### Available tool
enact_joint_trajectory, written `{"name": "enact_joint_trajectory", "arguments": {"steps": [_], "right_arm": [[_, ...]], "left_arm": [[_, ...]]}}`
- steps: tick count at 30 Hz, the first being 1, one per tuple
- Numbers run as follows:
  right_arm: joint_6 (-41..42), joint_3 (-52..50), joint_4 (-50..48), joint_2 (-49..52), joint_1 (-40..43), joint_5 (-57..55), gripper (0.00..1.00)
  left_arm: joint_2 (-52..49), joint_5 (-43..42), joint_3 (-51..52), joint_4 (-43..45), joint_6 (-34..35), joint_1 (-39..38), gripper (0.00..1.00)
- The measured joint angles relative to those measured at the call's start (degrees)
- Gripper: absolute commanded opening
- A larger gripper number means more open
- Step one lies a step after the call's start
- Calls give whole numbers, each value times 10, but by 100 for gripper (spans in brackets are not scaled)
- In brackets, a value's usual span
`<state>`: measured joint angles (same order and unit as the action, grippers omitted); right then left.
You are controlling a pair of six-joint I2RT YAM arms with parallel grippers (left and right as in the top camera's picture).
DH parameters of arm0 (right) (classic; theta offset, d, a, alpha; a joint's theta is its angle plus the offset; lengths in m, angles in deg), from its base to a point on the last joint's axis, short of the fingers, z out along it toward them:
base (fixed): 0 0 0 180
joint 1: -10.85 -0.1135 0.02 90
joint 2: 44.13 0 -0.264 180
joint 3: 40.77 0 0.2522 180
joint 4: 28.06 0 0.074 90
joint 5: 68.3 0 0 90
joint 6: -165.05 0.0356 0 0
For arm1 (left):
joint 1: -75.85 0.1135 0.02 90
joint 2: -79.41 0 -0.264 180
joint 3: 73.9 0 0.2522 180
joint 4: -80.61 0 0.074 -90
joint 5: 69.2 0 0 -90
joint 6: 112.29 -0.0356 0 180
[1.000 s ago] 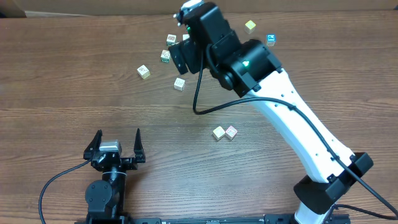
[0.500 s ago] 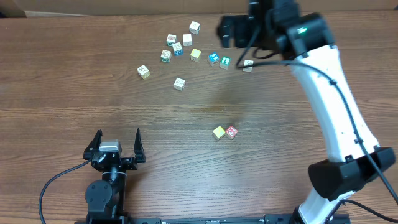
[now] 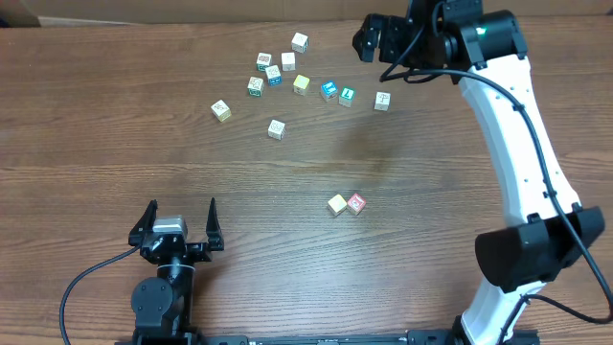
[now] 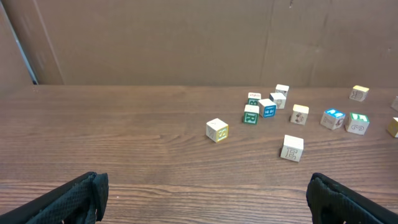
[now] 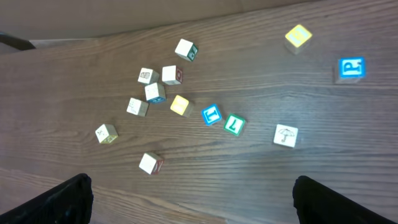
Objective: Form a circle
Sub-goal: 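Raise the right gripper and move it to the back right of the cluster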
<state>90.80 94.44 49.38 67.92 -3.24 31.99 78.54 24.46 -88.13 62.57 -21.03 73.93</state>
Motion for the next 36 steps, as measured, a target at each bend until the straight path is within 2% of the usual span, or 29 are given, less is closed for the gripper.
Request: {"name": "enact_joint_trajectory", "arguments": {"steps": [9,22,36], "right_arm": [[7,-7,-2,23,-22,4,100],[8,-11,-55,141,-19,-58,100],[35,-12,-74,250,42,-82,100]], "left_arm": [[0,0,0,0,0,0,99],[0,0,0,0,0,0,100],[0,0,0,0,0,0,99]]}}
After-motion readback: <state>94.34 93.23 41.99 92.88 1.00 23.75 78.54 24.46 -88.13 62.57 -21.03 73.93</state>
